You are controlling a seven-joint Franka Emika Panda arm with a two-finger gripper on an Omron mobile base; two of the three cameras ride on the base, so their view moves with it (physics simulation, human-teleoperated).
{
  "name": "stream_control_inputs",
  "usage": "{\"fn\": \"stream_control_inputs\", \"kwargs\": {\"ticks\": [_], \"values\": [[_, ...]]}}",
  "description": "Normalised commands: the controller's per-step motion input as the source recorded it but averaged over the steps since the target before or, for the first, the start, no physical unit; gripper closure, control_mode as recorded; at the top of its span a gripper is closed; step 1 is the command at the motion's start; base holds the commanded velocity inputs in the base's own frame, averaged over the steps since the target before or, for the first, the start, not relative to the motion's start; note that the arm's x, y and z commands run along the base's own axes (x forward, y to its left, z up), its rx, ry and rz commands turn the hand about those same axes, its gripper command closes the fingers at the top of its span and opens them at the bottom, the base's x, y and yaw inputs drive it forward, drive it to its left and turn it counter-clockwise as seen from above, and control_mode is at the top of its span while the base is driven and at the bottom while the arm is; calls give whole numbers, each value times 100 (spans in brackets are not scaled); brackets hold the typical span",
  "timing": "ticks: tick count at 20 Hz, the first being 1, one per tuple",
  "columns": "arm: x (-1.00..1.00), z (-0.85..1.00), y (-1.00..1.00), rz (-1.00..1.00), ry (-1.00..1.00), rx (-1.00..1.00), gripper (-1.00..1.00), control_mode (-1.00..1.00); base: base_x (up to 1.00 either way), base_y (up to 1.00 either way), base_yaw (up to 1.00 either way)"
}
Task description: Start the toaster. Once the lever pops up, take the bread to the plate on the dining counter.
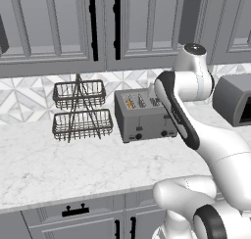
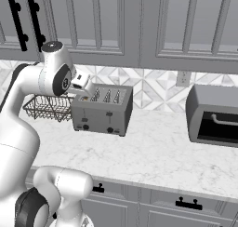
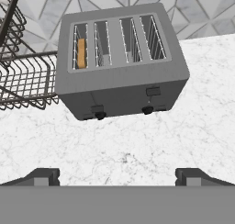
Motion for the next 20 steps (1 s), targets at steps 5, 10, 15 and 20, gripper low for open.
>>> {"fn": "stream_control_inputs", "kwargs": {"ticks": [5, 10, 15, 20], "values": [[0, 0, 0, 0, 0, 0, -100, -100, 0, 0, 0], [0, 0, 0, 0, 0, 0, -100, -100, 0, 0, 0], [0, 0, 0, 0, 0, 0, -100, -100, 0, 0, 0], [0, 0, 0, 0, 0, 0, -100, -100, 0, 0, 0]]}}
